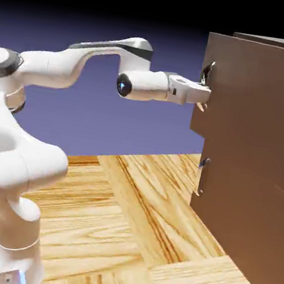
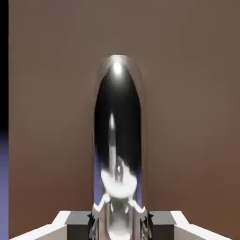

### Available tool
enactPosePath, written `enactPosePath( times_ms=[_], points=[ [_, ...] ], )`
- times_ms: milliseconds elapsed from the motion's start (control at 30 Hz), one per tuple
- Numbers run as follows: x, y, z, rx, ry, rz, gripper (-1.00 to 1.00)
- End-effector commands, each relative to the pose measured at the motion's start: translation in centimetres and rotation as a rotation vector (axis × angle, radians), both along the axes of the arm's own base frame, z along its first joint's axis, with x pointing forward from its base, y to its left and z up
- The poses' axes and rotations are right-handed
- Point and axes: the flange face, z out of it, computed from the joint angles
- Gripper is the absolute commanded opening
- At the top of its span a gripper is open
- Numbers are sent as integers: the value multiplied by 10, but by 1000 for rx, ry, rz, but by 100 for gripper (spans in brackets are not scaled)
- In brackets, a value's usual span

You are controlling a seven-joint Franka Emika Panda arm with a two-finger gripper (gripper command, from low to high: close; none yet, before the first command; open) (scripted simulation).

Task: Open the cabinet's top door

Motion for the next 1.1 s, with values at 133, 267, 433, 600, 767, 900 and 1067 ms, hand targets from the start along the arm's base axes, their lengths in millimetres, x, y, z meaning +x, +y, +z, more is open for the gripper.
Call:
enactPosePath(
  times_ms=[133, 267, 433, 600, 767, 900, 1067],
  points=[
    [-45, -25, 0, -1, 0, 95, -100],
    [-82, -50, 0, -1, 0, 180, -100],
    [-123, -85, 0, -1, 0, 283, -100],
    [-156, -117, 0, -1, 0, 369, -100],
    [-181, -147, 0, -1, 0, 443, -100],
    [-198, -170, 0, -1, 0, 497, -100],
    [-217, -199, 0, -1, 0, 563, -100]
  ],
)
